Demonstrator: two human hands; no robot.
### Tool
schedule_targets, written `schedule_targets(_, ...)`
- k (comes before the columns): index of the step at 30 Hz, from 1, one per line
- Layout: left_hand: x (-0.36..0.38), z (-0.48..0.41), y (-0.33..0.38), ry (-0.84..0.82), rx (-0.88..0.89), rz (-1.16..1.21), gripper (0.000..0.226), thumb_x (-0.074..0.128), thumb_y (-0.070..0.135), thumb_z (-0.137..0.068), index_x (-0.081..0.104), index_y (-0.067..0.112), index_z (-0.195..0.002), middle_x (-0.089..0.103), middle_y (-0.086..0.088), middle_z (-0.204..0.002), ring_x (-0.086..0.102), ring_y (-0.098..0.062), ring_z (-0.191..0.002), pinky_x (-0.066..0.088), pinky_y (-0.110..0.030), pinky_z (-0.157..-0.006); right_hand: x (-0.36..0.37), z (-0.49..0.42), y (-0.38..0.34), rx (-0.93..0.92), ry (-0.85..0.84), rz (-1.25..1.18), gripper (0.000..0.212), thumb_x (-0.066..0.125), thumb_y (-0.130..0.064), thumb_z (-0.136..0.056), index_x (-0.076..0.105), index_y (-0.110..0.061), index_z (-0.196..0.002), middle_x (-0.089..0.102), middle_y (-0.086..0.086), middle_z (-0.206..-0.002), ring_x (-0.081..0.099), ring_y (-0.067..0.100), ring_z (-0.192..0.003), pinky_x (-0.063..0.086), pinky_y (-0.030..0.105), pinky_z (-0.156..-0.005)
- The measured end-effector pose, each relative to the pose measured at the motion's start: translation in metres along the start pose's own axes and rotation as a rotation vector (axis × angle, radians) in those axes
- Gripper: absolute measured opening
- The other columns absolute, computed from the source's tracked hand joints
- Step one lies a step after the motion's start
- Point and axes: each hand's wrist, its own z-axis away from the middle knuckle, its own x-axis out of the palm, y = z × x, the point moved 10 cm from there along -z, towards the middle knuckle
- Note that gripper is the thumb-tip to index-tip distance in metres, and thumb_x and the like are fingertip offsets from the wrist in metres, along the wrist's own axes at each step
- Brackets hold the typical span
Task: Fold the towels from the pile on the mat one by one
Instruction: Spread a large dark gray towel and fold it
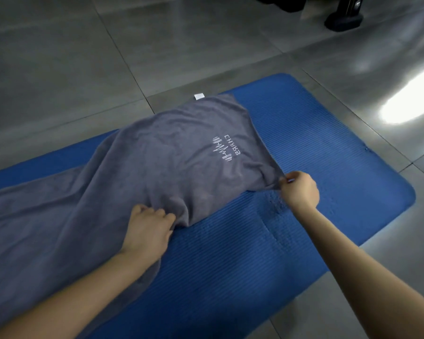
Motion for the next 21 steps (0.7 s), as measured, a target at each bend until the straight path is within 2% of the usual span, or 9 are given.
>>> schedule_targets(2, -0.008, -0.007, -0.019, 0.034, -0.107, 0.222, 0.014, 0.080, 0.022, -0.065, 0.068, 0.021, -0.071, 0.066, 0.007, -0.061, 0.062, -0.016, -0.056, 0.048, -0.028, -0.061, -0.030, -0.019, 0.022, 0.072, 0.072, -0.036, 0.014, 0.057, -0.025, -0.085, 0.068, -0.019, -0.092, 0.069, 0.012, -0.099, 0.062, 0.032, -0.097, 0.046, 0.035, -0.079)
schedule_targets(4, -0.003, -0.015, -0.039, -0.094, -0.255, 0.522, 0.011, 0.073, 0.028, -0.078, 0.067, 0.026, -0.087, 0.069, 0.009, -0.077, 0.065, -0.011, -0.075, 0.051, -0.029, -0.073, -0.061, -0.040, 0.045, 0.128, 0.134, -0.027, 0.015, 0.057, -0.023, -0.083, 0.069, -0.020, -0.092, 0.070, 0.015, -0.097, 0.063, 0.033, -0.093, 0.048, 0.036, -0.078)
schedule_targets(6, 0.005, -0.021, -0.037, -0.228, -0.286, 0.731, 0.011, 0.071, 0.032, -0.080, 0.064, 0.029, -0.088, 0.068, 0.010, -0.080, 0.065, -0.009, -0.081, 0.051, -0.029, -0.079, -0.081, -0.054, 0.062, 0.151, 0.155, 0.007, 0.016, 0.057, -0.022, -0.086, 0.069, -0.021, -0.096, 0.069, 0.016, -0.101, 0.063, 0.036, -0.094, 0.049, 0.039, -0.079)
schedule_targets(9, 0.007, -0.024, -0.023, -0.328, -0.157, 0.413, 0.025, 0.062, 0.044, -0.084, 0.060, 0.031, -0.106, 0.065, 0.012, -0.099, 0.061, -0.008, -0.096, 0.045, -0.024, -0.082, -0.080, -0.058, 0.066, 0.101, 0.125, 0.272, 0.027, 0.053, -0.030, -0.091, 0.062, -0.023, -0.116, 0.061, 0.017, -0.119, 0.053, 0.037, -0.112, 0.037, 0.043, -0.095)
schedule_targets(12, -0.005, -0.020, -0.018, -0.270, -0.070, 0.208, 0.035, 0.055, 0.049, -0.087, 0.057, 0.032, -0.117, 0.061, 0.011, -0.115, 0.056, -0.011, -0.106, 0.041, -0.025, -0.087, -0.061, -0.027, 0.030, -0.180, 0.175, 0.563, 0.033, 0.053, -0.026, -0.089, 0.059, -0.019, -0.121, 0.059, 0.018, -0.118, 0.049, 0.038, -0.111, 0.028, 0.043, -0.095)
schedule_targets(16, -0.025, 0.012, -0.026, -0.231, 0.064, 0.034, 0.029, 0.055, 0.047, -0.086, 0.062, 0.031, -0.110, 0.064, 0.008, -0.108, 0.057, -0.015, -0.101, 0.041, -0.026, -0.086, -0.017, 0.063, -0.037, -0.711, 0.206, 0.465, 0.014, 0.069, -0.016, -0.073, 0.071, -0.016, -0.087, 0.066, 0.009, -0.083, 0.059, 0.035, -0.081, 0.032, 0.040, -0.079)
schedule_targets(18, -0.045, 0.041, -0.029, -0.116, 0.175, -0.009, 0.020, 0.073, 0.041, -0.074, 0.070, 0.029, -0.090, 0.068, 0.006, -0.087, 0.064, -0.017, -0.081, 0.047, -0.030, -0.074, 0.014, 0.121, -0.070, -0.983, 0.133, 0.441, 0.005, 0.065, -0.024, -0.070, 0.070, -0.021, -0.071, 0.062, -0.001, -0.069, 0.057, 0.028, -0.068, 0.027, 0.035, -0.071)
schedule_targets(20, -0.058, 0.077, -0.043, -0.028, 0.197, -0.026, 0.028, 0.091, 0.034, -0.048, 0.068, 0.029, -0.064, 0.062, 0.009, -0.060, 0.062, -0.015, -0.054, 0.049, -0.029, -0.052, 0.047, 0.176, -0.091, -1.198, 0.010, 0.428, 0.016, 0.057, -0.032, -0.071, 0.069, -0.024, -0.067, 0.061, -0.004, -0.066, 0.056, 0.024, -0.064, 0.026, 0.034, -0.069)
schedule_targets(21, -0.060, 0.096, -0.050, -0.019, 0.188, -0.048, 0.032, 0.092, 0.034, -0.042, 0.065, 0.030, -0.058, 0.059, 0.010, -0.055, 0.059, -0.014, -0.048, 0.046, -0.027, -0.047, 0.061, 0.199, -0.098, -1.274, -0.034, 0.426, 0.015, 0.059, -0.033, -0.068, 0.070, -0.023, -0.067, 0.061, -0.004, -0.067, 0.056, 0.024, -0.064, 0.026, 0.034, -0.070)
